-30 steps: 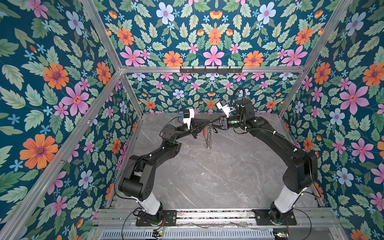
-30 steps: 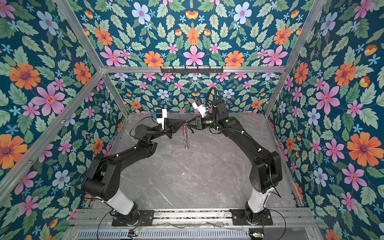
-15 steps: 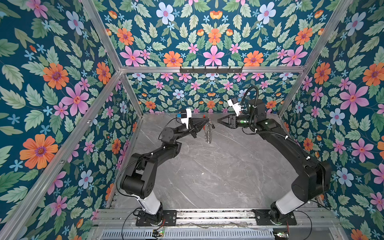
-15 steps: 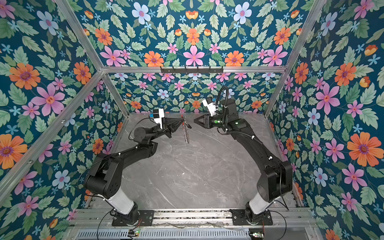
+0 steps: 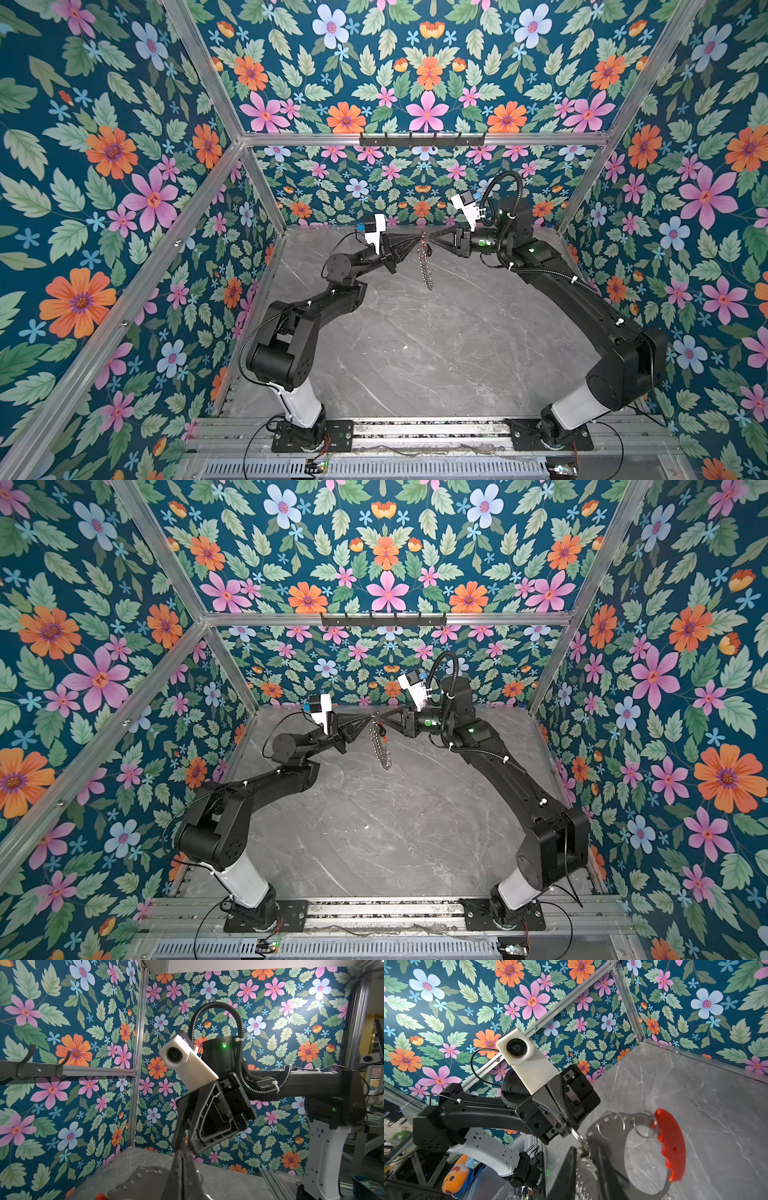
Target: Put the keys on the keyring
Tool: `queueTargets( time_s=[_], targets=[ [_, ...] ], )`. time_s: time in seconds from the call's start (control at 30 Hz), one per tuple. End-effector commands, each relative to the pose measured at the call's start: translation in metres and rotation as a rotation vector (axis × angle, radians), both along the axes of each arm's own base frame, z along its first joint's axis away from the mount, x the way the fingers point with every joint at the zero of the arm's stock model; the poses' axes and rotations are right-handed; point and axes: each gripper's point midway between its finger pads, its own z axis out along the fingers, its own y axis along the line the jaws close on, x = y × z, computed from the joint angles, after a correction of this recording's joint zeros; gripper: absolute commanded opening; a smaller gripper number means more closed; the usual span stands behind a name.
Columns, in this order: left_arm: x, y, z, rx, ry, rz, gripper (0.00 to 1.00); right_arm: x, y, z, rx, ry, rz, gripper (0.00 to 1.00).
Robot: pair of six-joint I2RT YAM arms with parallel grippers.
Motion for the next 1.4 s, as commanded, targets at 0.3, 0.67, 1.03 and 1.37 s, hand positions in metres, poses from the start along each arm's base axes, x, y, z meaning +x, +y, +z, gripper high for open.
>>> queueTargets(
  time_s=[0.3, 0.67, 1.03, 1.37],
  targets=[
    [-0.0048, 0.0022, 0.0141, -0.041, -0.03, -0.019, 0.0, -0.0056, 0.0079, 0.0082, 0.024, -0.04, 0.046, 0.16],
    [-0.0052, 0.0015, 0.0135, -0.037, -0.028, -0.028, 0.0, -0.0016, 0.0104, 0.0084, 0.025, -0.037, 0.05, 0.25],
    [-0.0067, 0.0008, 0.0135, -0.034, -0.026, -0.036, 0.0, -0.0008, 0.0113, 0.0073, 0.024, -0.035, 0.055, 0.21],
    [-0.0069, 0.0008, 0.0124, -0.031, -0.023, -0.039, 0.0, -0.0004, 0.0145, 0.0058, 0.024, -0.032, 0.065, 0.15]
  ],
)
